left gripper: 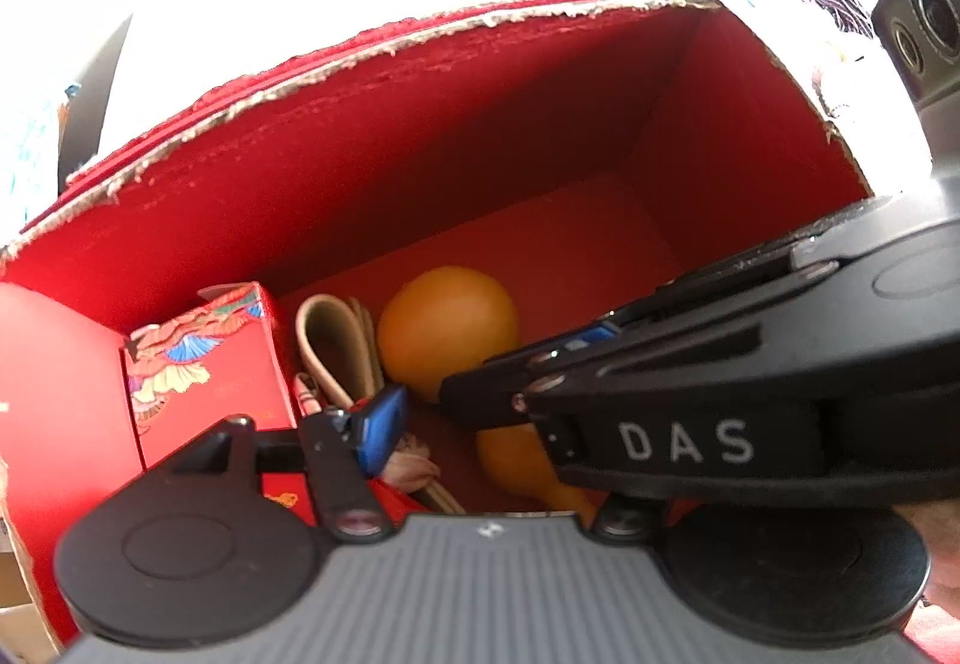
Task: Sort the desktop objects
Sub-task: 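Lower the gourd into the box beside the strap bundle, open right gripper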
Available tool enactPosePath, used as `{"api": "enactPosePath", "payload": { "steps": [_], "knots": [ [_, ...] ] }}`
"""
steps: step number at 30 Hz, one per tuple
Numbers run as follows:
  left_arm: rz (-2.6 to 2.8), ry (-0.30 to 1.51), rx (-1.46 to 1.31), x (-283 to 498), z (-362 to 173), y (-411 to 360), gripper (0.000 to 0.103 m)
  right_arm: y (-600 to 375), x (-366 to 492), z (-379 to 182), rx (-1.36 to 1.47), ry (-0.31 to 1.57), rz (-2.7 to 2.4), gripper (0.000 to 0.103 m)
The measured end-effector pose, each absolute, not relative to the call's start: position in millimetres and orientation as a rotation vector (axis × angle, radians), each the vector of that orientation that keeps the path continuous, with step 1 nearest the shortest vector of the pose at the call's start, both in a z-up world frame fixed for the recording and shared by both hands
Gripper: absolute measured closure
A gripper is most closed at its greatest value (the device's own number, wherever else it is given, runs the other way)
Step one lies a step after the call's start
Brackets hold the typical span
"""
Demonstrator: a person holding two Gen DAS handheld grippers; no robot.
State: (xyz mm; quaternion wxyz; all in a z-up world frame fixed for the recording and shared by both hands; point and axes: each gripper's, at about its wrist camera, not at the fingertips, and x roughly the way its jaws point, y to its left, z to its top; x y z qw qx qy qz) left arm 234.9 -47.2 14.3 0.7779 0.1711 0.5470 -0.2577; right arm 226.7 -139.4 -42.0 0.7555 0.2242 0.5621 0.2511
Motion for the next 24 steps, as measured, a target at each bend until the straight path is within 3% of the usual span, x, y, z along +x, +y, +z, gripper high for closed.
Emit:
{"api": "enactPosePath", "payload": {
  "steps": [24],
  "knots": [
    [-0.544, 1.161, 0.407, 218, 16, -60, 0.037, -140, 226, -40, 0.469, 1.228, 0.532, 0.086]
  ]
}}
